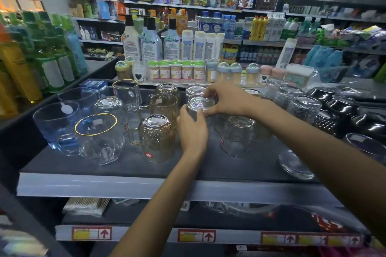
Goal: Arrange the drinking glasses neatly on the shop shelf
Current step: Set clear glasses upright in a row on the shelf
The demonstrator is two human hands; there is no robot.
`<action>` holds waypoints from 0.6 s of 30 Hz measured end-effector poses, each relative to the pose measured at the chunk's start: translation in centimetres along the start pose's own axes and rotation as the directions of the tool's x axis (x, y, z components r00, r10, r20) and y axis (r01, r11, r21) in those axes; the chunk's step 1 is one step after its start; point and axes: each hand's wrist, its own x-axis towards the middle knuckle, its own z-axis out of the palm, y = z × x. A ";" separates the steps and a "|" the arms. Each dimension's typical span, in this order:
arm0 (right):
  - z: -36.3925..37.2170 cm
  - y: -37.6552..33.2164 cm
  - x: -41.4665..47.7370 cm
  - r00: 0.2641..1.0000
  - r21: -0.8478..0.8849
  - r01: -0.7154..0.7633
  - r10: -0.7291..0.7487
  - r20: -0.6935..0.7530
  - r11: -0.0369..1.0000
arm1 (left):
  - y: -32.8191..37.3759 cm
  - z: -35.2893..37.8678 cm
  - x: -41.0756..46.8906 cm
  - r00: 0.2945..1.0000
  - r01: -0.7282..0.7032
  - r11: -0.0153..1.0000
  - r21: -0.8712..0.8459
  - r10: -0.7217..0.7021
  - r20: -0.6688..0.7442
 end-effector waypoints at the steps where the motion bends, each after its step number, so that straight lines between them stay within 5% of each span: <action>1: 0.0 0.0 -0.1 1.000 0.008 -0.002 0.002 -0.001 1.000 | 0.0 0.0 -0.1 1.000 -0.006 1.000 -0.001 0.006 0.000; 18: -0.6 -1.3 -0.9 0.999 -0.040 -0.023 0.025 0.038 0.999 | -0.4 -0.5 -0.7 0.998 -0.013 0.998 -0.065 0.017 0.053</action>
